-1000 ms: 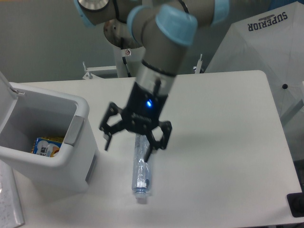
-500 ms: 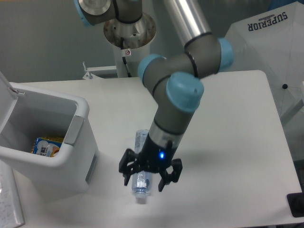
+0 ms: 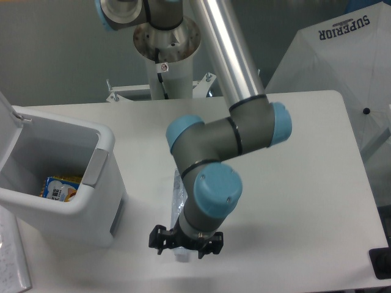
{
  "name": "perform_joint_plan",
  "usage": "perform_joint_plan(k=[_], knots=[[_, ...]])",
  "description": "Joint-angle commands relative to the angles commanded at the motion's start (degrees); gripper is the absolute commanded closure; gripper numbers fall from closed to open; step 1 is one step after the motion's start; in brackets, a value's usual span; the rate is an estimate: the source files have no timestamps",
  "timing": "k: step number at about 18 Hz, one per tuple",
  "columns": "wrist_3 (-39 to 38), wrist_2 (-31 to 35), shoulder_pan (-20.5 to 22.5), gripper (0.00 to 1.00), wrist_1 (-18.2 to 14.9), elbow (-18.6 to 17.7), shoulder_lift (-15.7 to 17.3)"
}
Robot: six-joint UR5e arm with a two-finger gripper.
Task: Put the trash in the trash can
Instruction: 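Close the gripper around the bottle's middle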
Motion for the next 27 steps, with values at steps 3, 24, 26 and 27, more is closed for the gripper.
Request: perform_joint_plan(k=[3,24,26,27], knots=[[-0.1,3.0,-0.9,0.0,0.1,0.6,-2.0],[-1.7,10.0,-3.7,0.87,0.5,0.4,-4.6],[-1.8,10.0,-3.7,0.87,0.5,0.4,-4.4],[-2.1,9.9,-3.7,0.87,0.5,0.4,-4.0]])
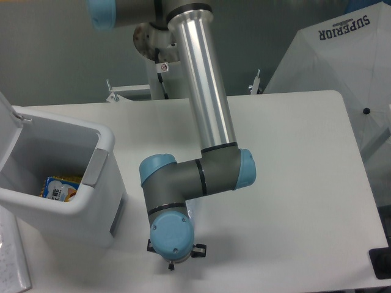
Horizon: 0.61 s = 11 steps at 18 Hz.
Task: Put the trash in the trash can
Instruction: 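Close the gripper around the bottle's middle, then lift the bottle and carry it over the trash bin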
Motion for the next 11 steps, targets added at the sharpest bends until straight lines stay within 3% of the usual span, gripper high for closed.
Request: perform_joint_plan(k=[8,11], knots=[[0.9,-7.0,1.5,0.87,0.7,0.4,9.4],[0.9,-11.1,2.1,0.87,5.5,0.5,12.4]])
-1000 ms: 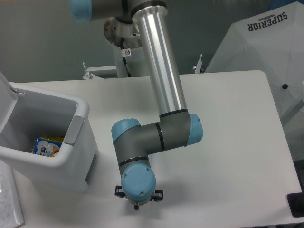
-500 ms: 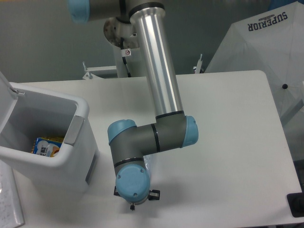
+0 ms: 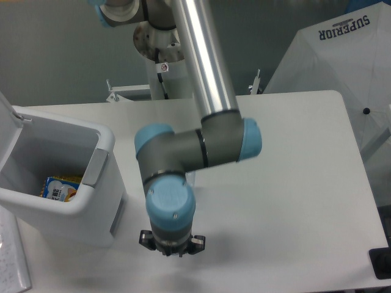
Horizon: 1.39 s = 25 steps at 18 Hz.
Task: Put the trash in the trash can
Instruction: 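Lift the bottle and carry it over the trash bin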
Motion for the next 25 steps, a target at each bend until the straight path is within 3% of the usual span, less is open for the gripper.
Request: perform_joint_plan(k=[8,11,18,25], knots=[[-0.3,-12.8,2.0,0.84,14.0,1.2,6.1],[-2.3,-18.0,2.3,0.82,14.3,3.3,8.6],[-2.5,-34.7,4.6,0.82,14.3,2.9,14.8],[-2.4,-41.4,3.4,0.82,14.3,2.7,17.7]])
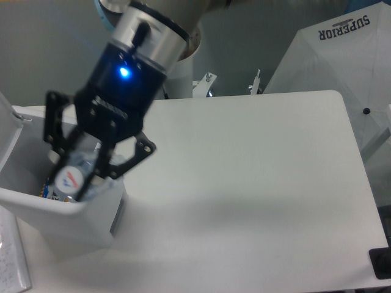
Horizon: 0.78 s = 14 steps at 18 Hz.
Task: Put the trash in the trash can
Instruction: 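Lift the bottle and carry it over the trash bin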
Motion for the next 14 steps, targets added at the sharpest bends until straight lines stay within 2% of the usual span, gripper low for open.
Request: perform_joint_plan(k=[4,8,11,14], knots=[[-0.2,0.0,-3.5,0.82,0.0,-0.7,0.3],[0.3,0.0,-6.1,0.8,0.3,-4.9,1.8],[0.4,-0.6,-6.3,0.77,1.5,-7.7,2.5],[1.0,-0.6,-6.9,0.63,2.9,-10.0,2.5]])
